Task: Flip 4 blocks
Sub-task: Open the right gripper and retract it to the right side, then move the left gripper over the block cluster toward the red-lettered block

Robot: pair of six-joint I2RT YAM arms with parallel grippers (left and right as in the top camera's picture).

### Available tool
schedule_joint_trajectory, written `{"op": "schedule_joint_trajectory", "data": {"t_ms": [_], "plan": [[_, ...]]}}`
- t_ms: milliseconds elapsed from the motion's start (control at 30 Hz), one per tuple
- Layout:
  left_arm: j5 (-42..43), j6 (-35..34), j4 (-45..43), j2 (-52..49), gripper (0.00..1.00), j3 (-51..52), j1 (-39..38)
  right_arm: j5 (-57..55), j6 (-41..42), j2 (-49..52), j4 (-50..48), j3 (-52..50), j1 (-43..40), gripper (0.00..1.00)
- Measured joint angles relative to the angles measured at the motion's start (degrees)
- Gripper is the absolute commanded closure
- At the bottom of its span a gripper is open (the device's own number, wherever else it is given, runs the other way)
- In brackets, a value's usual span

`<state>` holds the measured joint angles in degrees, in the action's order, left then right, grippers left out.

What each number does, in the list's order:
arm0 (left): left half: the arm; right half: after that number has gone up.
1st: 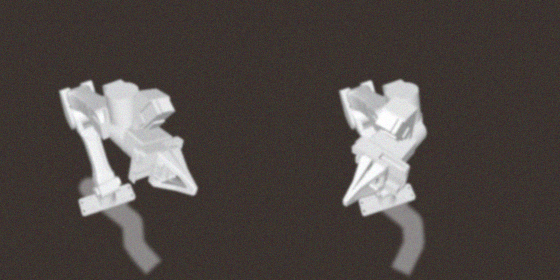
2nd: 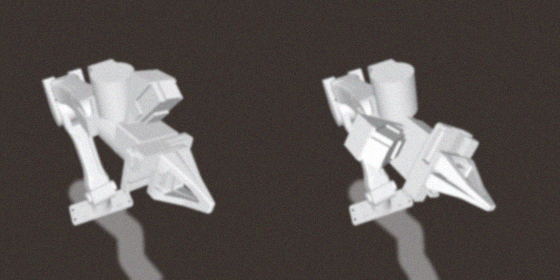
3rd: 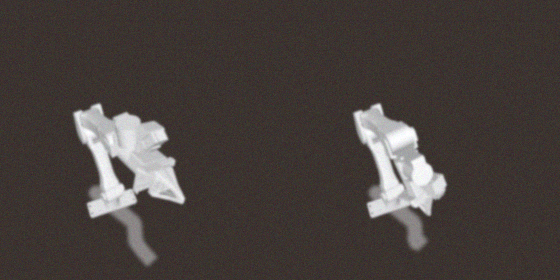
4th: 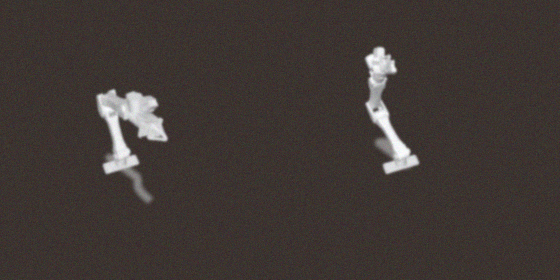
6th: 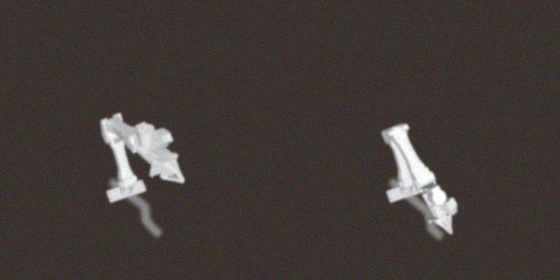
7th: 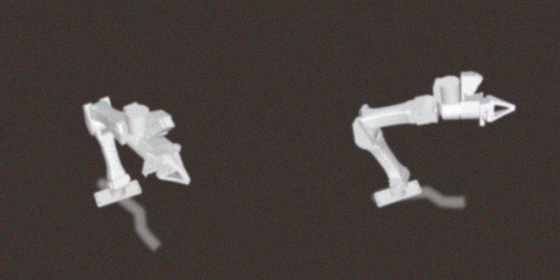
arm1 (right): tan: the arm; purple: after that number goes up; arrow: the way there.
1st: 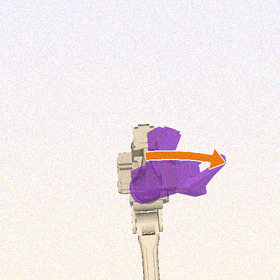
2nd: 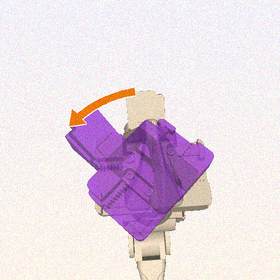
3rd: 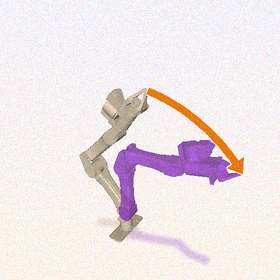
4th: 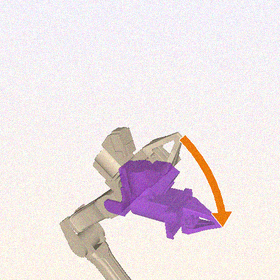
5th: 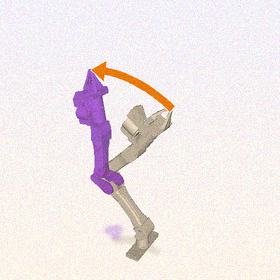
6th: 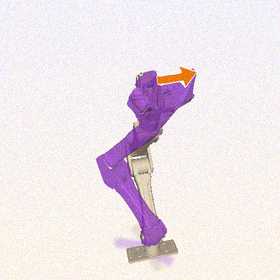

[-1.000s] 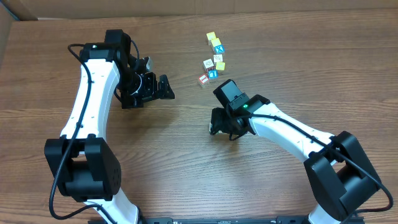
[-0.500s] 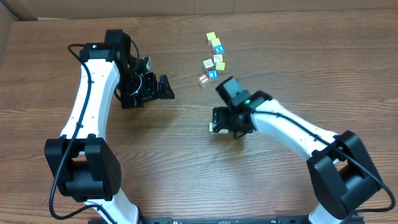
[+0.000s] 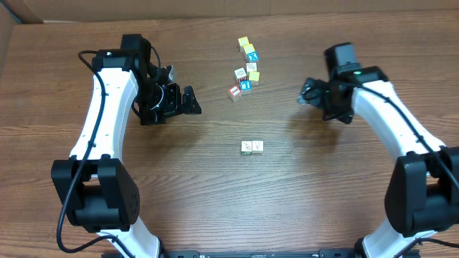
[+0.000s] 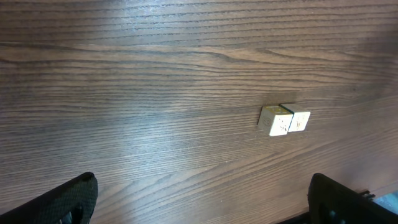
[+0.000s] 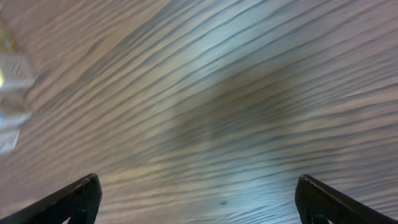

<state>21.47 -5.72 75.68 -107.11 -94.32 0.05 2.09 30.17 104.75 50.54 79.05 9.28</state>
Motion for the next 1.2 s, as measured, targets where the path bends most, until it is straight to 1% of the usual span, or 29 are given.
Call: {"op": "schedule_joint_trajectory", "data": {"t_ms": [167, 267, 333, 500, 667, 700, 733, 767, 800, 967, 1200], "plan": [[0.0, 0.0, -0.7, 0.0, 0.0, 0.0, 0.0, 0.0, -0.2, 0.0, 0.0, 0.0, -3.4, 0.0], [0.0, 0.0, -5.3, 0.0, 0.0, 0.0, 0.0, 0.0, -0.2, 0.0, 0.0, 0.0, -4.1, 0.0], [0.0, -0.3, -6.8, 0.0, 0.0, 0.0, 0.0, 0.0, -0.2, 0.0, 0.0, 0.0, -4.3, 0.0], [0.1, -4.5, -8.1, 0.0, 0.0, 0.0, 0.0, 0.0, -0.2, 0.0, 0.0, 0.0, -4.3, 0.0], [0.3, -6.4, -8.3, 0.0, 0.0, 0.0, -0.8, 0.0, -0.2, 0.0, 0.0, 0.0, -4.3, 0.0], [0.4, -6.5, -8.3, 0.0, 0.01, 0.0, -1.1, 0.0, -0.2, 0.0, 0.0, 0.0, -4.3, 0.0], [0.5, -6.6, -8.3, 0.0, 0.09, 0.0, -1.3, 0.0, -0.2, 0.0, 0.0, 0.0, -4.3, 0.0], [0.7, -7.3, -8.3, 0.0, 0.14, 0.0, -1.6, 0.0, -0.2, 0.0, 0.0, 0.0, -4.3, 0.0], [0.8, -7.7, -8.3, 0.0, 0.16, 0.0, -1.8, 0.0, -0.2, 0.0, 0.0, 0.0, -4.3, 0.0], [0.0, -9.1, -8.2, 0.0, 0.15, 0.0, -4.2, 0.0, -0.2, 0.0, 0.0, 0.0, -4.3, 0.0], [-8.2, -12.8, -8.0, -0.1, 0.2, -1.8, -13.5, 0.0, -0.2, 0.0, 0.0, 0.0, -4.3, 0.0]]}}
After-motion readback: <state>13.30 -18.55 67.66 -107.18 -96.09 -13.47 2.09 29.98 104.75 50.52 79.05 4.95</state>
